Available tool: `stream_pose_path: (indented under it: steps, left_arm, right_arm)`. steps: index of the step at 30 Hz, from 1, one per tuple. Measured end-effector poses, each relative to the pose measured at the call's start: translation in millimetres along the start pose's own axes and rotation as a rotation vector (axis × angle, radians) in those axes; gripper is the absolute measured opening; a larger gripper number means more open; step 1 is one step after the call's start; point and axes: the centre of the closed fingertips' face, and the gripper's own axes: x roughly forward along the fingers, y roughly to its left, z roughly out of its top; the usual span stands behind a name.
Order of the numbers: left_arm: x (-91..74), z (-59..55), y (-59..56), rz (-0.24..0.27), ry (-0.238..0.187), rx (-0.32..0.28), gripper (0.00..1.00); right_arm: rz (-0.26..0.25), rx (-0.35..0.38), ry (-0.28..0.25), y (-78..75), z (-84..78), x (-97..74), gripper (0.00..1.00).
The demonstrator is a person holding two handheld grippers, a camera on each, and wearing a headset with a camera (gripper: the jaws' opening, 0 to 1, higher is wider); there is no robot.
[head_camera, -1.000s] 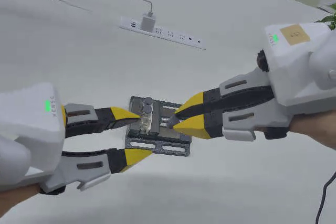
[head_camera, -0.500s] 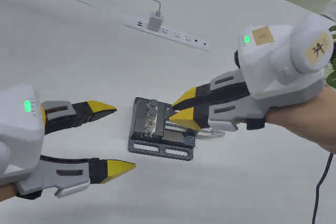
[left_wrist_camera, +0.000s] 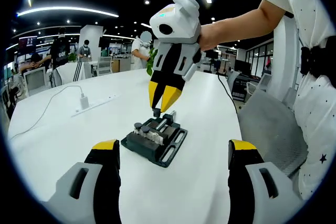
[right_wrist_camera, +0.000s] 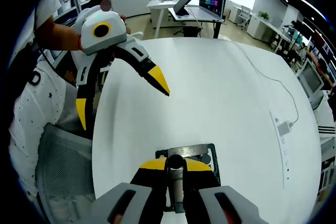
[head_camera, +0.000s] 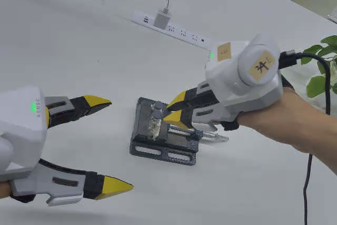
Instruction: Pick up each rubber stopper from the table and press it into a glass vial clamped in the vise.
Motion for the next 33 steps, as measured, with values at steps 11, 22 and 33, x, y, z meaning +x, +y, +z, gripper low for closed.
stream_pose_path:
  steps: [11,22,33]
  left_arm:
    - [1.7,-6.1,1.9,-0.005,-0.006,-0.007,0.88]
    - [-0.9,-10.0,6.5,0.003,-0.009,-0.020,0.88]
    - [-0.8,-8.9,7.2,-0.002,-0.022,-0.026,0.87]
  right_arm:
    - [0.001,-0.016,0.070,-3.0,-17.5,25.3,0.05]
    - [0.009,-0.019,0.092,-4.5,-22.6,36.3,0.05]
    - [0.004,-0.038,0.107,-4.9,-25.1,39.7,0.05]
